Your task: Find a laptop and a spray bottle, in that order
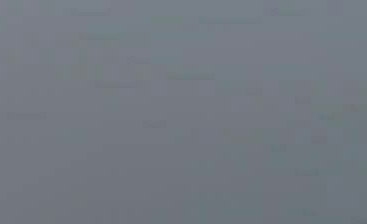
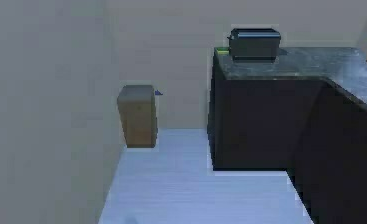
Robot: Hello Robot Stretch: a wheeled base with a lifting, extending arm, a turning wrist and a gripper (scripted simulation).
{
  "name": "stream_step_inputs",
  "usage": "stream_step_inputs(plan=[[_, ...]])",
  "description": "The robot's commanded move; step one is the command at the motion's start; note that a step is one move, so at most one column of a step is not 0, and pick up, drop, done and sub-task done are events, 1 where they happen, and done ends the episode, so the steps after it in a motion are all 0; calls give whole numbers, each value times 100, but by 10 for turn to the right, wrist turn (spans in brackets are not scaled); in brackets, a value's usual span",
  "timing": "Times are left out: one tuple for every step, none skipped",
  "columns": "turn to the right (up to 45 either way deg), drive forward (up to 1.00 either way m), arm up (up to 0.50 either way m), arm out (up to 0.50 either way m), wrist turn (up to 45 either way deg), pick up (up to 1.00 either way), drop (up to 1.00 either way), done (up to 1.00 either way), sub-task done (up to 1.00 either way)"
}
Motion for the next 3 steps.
stream_step_inputs(plan=[[-450, 0, 0, 0, 0, 0, 0, 0, 0], [-450, 0, 0, 0, 0, 0, 0, 0, 0], [-30, 0, 0, 0, 0, 0, 0, 0, 0]])
